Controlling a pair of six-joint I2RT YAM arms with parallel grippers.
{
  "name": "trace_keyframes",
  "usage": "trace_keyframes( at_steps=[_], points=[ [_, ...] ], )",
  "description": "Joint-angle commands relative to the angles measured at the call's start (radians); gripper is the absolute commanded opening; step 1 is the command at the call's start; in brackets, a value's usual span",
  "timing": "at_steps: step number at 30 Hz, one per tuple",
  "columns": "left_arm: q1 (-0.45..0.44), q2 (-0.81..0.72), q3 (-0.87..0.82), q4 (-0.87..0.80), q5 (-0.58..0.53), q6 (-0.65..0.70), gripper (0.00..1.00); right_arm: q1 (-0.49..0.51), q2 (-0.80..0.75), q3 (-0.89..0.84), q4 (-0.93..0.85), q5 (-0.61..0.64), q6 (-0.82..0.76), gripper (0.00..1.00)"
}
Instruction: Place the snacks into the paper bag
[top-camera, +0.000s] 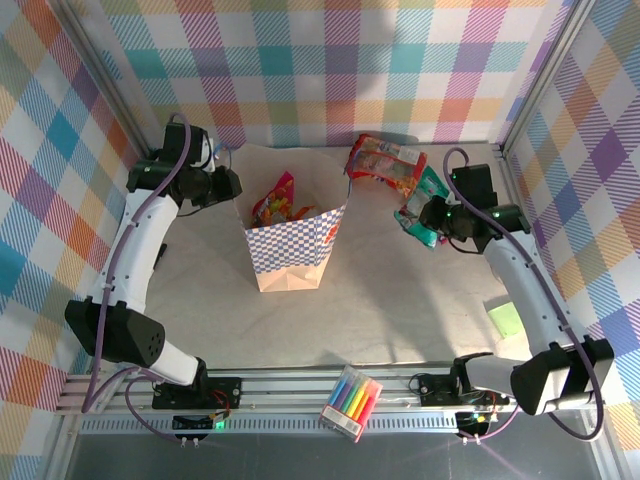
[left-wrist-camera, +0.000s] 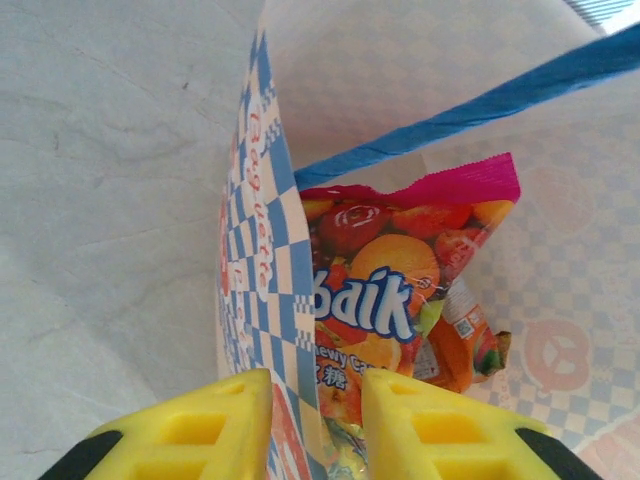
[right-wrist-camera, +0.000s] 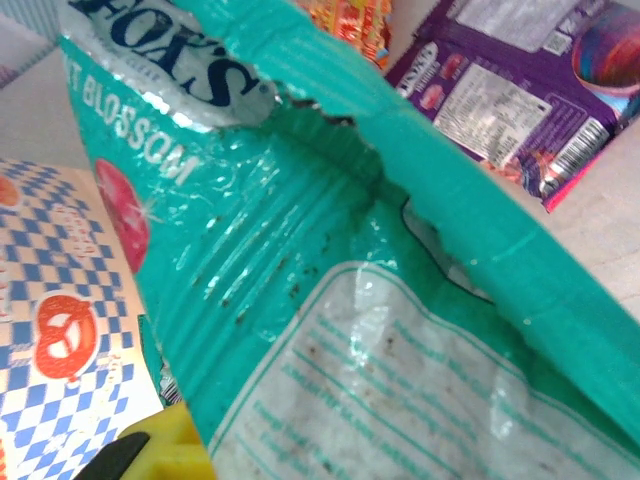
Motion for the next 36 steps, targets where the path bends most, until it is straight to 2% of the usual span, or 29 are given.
trace_keyframes(
  at_steps=[1,19,36],
  points=[
    [-0.011,-0.004,0.045,-0.033,-0.03,0.004,0.31,0.018,-0.043,0.059,-0.017,0.017,-0.031,0.19],
    [-0.027,0.006,0.016,-0.007,-0.033,-0.012,0.28,0.225,-0.001,0.348,-0.079,0.142,-0.111,0.19],
    [-0.027,0.003,-0.021,0.016,-0.024,-0.001,0.24,0.413,0.226,0.64,-0.039,0.179,-0.186,0.18]
  ],
)
